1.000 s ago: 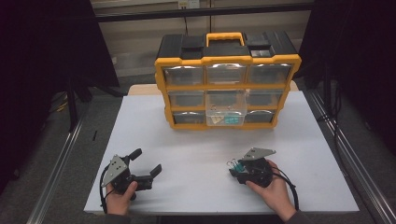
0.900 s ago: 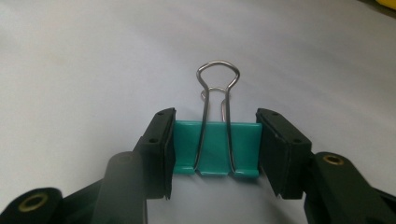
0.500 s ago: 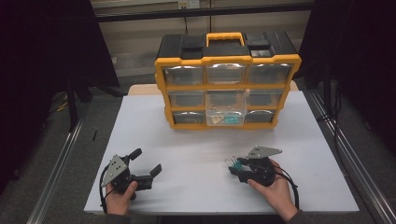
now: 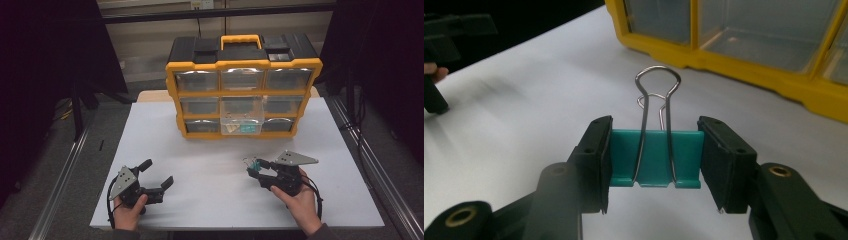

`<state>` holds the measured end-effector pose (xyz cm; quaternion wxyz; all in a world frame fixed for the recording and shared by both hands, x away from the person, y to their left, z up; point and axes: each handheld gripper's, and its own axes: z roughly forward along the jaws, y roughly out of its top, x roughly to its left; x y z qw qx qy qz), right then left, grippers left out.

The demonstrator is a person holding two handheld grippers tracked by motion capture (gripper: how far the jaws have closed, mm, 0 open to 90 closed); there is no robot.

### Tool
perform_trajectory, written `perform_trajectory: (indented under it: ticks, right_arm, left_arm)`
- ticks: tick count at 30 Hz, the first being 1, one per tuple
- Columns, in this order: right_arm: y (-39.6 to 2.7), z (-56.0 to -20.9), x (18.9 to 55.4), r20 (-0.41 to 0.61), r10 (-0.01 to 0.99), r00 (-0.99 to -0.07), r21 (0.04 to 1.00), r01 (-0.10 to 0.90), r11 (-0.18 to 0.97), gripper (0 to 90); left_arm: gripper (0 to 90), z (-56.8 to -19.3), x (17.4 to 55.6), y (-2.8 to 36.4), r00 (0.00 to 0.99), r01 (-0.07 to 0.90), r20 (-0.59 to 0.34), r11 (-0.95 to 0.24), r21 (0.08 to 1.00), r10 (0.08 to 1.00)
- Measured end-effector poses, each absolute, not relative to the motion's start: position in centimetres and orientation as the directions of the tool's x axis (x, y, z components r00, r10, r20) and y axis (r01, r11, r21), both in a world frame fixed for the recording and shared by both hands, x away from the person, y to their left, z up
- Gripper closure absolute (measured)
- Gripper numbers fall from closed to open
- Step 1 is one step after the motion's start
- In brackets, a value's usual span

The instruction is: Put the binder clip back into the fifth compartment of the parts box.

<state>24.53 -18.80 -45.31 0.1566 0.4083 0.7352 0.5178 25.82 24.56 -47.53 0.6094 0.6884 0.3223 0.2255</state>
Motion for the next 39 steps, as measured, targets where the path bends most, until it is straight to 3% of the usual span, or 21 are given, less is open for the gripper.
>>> perform_trajectory:
  ticks: [19,22,25,39]
  right_arm:
    - [-19.0,-43.0,25.0,0.183,0.751,-0.634,0.926,0.367,0.084,50.1]
    - [-19.0,-42.6,25.1,0.18,0.755,-0.631,0.931,0.356,0.075,50.1]
    - [-19.0,-42.2,25.2,0.175,0.757,-0.629,0.936,0.346,0.071,50.1]
    - [-19.0,-39.6,25.9,0.154,0.769,-0.62,0.955,0.292,0.044,50.1]
  left_arm:
    - [1.6,-47.6,25.8,24.5,0.695,0.18,-0.099,-0.039,0.983,0.712]
    - [1.6,-47.5,25.8,24.9,0.699,0.16,-0.051,-0.087,0.983,0.714]
    - [1.6,-47.5,25.7,24.5,0.69,0.176,-0.115,-0.011,0.984,0.715]
    - [1.6,-47.5,25.8,24.8,0.699,0.166,-0.061,-0.079,0.983,0.712]
